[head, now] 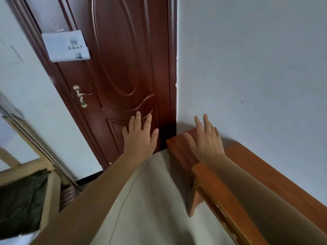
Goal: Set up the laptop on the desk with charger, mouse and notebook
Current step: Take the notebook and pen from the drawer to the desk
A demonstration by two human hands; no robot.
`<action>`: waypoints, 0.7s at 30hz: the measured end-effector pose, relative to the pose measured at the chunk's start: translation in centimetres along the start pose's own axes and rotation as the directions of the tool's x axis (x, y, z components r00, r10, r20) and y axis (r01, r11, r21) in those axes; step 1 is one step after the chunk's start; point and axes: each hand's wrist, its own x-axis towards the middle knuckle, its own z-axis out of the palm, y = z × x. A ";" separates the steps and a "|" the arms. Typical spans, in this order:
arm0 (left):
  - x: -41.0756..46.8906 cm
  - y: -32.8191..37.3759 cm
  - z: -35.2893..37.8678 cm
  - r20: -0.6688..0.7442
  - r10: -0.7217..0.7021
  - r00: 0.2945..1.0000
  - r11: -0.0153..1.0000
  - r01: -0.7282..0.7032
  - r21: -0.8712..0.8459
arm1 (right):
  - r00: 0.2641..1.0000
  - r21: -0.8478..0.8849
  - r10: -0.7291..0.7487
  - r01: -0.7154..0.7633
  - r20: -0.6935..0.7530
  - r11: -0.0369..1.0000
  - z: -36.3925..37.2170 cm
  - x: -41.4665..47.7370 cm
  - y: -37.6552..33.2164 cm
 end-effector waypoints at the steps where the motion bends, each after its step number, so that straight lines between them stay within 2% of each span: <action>1: 1.9 0.1 1.2 0.006 0.014 1.000 1.000 -0.014 -0.003 | 1.000 0.001 0.009 -0.009 -0.009 1.000 0.7 1.7 0.5; 6: 13.6 0.1 6.8 0.034 0.071 0.997 0.997 -0.071 0.015 | 0.999 0.012 0.035 -0.035 0.000 0.999 4.3 12.8 3.1; 13: 28.8 0.4 10.8 0.028 0.083 0.996 0.993 -0.085 0.079 | 0.998 0.032 0.067 -0.066 -0.013 0.997 6.6 28.1 6.0; 21: 40.4 1.3 17.1 0.079 0.199 0.977 0.978 -0.203 0.053 | 0.998 -0.180 0.055 -0.048 0.034 0.982 10.4 34.8 9.4</action>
